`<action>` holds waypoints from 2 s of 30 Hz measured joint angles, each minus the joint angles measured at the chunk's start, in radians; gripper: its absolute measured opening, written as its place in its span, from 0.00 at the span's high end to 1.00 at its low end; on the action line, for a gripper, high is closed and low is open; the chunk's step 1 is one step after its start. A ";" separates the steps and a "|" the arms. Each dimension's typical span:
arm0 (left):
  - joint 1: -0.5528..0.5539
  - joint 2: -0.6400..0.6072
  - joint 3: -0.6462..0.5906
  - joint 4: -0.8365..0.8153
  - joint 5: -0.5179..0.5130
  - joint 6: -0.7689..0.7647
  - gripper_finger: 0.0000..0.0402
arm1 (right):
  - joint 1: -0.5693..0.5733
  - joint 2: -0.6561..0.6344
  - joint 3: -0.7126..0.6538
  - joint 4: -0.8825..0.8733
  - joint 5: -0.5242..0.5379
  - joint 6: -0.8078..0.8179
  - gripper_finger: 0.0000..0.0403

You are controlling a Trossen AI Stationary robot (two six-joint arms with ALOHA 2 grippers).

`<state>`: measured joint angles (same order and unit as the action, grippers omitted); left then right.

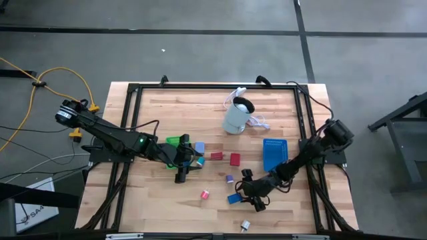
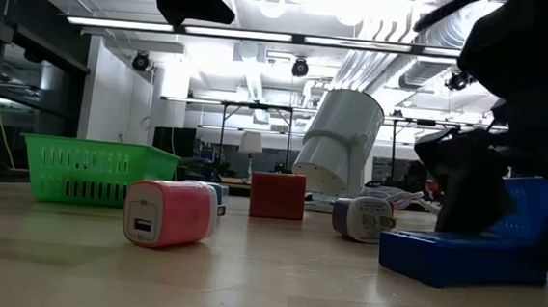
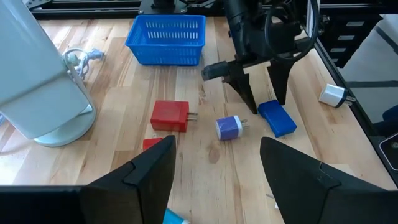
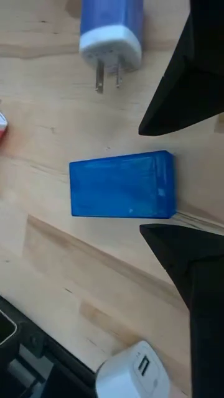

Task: Pick & Place Office items
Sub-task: Put the blue digital timer into the green bin

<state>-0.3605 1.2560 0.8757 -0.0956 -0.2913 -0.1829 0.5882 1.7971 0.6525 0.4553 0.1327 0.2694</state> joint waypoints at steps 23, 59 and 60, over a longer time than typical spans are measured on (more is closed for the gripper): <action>0.000 0.000 0.000 0.001 0.000 0.000 0.43 | 0.007 0.026 0.000 0.029 0.011 0.022 0.57; 0.000 0.000 0.000 0.003 0.000 0.000 0.43 | -0.147 -0.077 0.001 0.201 -0.004 -0.009 0.63; 0.000 0.000 0.000 0.003 0.000 0.000 0.43 | -0.155 -0.076 0.001 0.202 -0.004 -0.011 0.63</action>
<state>-0.3606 1.2560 0.8757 -0.0925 -0.2913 -0.1826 0.4330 1.7215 0.6530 0.6576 0.1285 0.2583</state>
